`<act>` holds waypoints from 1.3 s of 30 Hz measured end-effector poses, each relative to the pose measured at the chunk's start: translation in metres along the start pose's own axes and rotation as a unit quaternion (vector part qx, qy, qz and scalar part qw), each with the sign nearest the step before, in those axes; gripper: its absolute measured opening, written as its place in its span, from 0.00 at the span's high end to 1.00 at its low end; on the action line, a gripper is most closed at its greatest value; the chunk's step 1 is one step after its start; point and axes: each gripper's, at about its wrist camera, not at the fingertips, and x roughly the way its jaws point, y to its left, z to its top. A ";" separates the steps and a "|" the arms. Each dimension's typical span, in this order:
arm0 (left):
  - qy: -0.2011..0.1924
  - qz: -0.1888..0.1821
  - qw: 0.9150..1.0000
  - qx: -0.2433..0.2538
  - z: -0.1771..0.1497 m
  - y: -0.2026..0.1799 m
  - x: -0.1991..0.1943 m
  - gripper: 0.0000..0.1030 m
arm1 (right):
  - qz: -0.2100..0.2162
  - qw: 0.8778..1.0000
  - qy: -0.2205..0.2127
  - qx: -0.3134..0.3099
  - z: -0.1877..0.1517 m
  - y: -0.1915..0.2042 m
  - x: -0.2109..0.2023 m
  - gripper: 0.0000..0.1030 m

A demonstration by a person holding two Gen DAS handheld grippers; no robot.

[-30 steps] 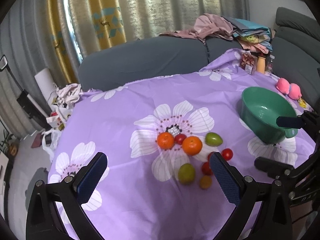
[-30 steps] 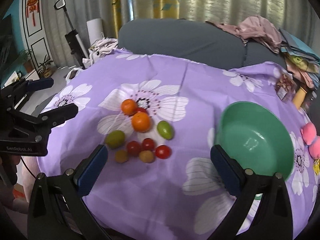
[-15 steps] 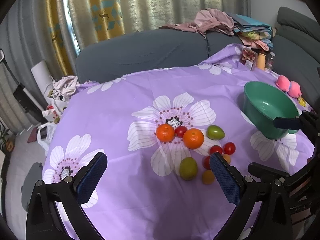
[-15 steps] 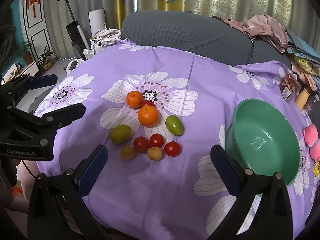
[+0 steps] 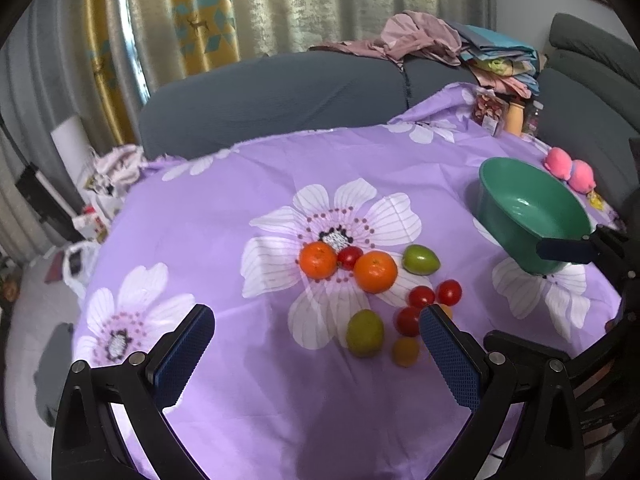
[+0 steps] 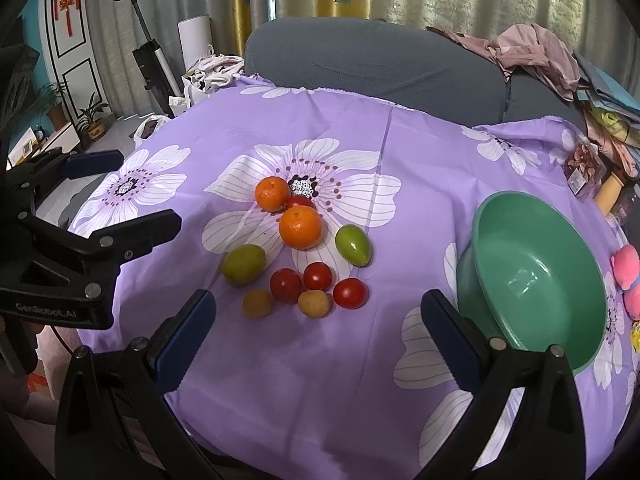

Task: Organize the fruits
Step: 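Move both tools over the fruit cluster beside the green bowl, then grasp a small yellow plum with the left tool while the right tool grasps another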

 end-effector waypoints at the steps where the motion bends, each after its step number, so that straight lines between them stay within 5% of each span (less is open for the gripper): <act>1: 0.005 -0.010 1.000 -0.008 0.000 0.002 0.001 0.01 | 0.001 1.000 0.000 0.001 0.000 -0.001 0.001 0.00; 8: 0.037 -0.107 0.991 -0.071 -0.006 0.020 0.014 0.01 | 0.018 1.000 0.004 0.012 -0.006 -0.003 0.004 0.00; 13: 0.072 -0.179 0.976 -0.102 -0.016 0.026 0.025 0.01 | 0.056 0.998 0.008 0.030 -0.015 -0.005 0.009 0.00; 19: 0.103 -0.182 0.973 -0.099 -0.024 0.023 0.037 0.01 | 0.096 0.994 0.026 0.040 -0.026 -0.001 0.022 0.04; 31: 0.116 -0.222 0.965 -0.080 -0.027 0.015 0.047 0.01 | 0.140 0.987 0.050 0.063 -0.034 -0.008 0.041 0.27; 39: 0.125 -0.248 0.958 -0.073 -0.023 0.004 0.055 0.09 | 0.130 0.987 0.062 0.066 -0.036 -0.020 0.052 0.48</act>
